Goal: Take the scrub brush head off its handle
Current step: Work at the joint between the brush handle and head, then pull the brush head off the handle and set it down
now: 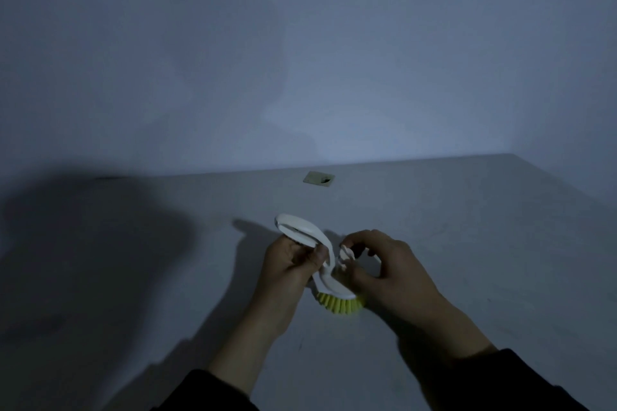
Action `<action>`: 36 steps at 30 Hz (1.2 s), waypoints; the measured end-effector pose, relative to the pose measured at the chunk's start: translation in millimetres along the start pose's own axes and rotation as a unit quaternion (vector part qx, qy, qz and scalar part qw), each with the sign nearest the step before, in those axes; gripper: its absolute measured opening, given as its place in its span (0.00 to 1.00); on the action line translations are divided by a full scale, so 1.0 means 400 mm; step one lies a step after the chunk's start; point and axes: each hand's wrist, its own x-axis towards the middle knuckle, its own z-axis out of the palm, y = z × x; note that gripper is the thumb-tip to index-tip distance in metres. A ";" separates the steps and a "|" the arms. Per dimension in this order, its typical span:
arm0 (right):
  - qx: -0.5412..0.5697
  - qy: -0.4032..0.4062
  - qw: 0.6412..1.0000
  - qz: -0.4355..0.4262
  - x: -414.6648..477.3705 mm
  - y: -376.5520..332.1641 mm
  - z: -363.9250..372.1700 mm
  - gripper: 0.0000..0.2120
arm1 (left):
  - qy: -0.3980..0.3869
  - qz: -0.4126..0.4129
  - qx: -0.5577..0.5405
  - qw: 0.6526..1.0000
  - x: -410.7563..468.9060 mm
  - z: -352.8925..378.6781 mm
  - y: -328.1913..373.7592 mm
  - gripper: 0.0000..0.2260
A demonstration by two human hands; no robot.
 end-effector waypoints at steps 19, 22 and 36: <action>-0.097 0.090 0.989 0.074 0.035 0.087 0.000 0.10 | 0.005 -0.011 0.006 1.000 0.002 -0.001 -0.010 0.07; -0.112 0.087 0.986 0.084 0.037 0.099 0.003 0.10 | 0.008 -0.014 0.008 1.000 0.003 -0.002 -0.015 0.06; -0.199 0.046 0.970 0.128 0.046 0.134 0.021 0.11 | 0.008 -0.013 0.003 1.000 0.005 -0.002 -0.020 0.07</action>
